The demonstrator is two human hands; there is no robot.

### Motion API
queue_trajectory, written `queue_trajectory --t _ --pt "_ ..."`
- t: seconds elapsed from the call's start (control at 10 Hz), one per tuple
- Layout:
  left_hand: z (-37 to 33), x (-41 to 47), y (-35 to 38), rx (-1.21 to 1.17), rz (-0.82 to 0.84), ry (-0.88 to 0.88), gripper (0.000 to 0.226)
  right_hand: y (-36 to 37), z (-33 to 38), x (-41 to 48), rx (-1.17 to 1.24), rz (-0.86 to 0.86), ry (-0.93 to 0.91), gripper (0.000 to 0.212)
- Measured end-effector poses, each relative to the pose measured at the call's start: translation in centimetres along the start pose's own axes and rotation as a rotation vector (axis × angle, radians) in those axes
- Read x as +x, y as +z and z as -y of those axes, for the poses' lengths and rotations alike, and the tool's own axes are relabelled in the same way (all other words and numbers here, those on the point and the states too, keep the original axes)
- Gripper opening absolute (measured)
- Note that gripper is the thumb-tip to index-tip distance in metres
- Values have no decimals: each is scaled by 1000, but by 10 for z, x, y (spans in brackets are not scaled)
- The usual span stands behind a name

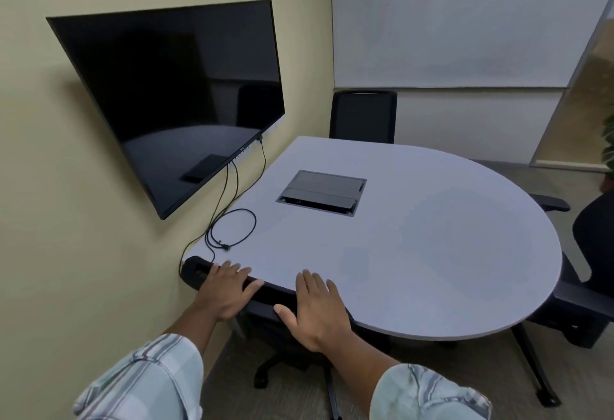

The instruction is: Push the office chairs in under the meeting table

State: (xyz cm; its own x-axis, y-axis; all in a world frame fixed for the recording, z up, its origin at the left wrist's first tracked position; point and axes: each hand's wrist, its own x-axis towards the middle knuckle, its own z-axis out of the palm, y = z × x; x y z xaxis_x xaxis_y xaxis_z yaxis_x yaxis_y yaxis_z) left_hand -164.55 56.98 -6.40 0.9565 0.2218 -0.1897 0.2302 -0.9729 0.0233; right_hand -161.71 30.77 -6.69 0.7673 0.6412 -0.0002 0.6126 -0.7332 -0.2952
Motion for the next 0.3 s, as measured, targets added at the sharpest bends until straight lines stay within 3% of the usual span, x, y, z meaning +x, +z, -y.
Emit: queue_trajectory --t 0.2,0.3 --pt "-70 -3 -15 -88 1 42 155 -26 -74 -3 -23 2 93 113" --pt "-109 10 -18 -70 -7 52 150 -41 -114 -8 -63 -21 167 128"
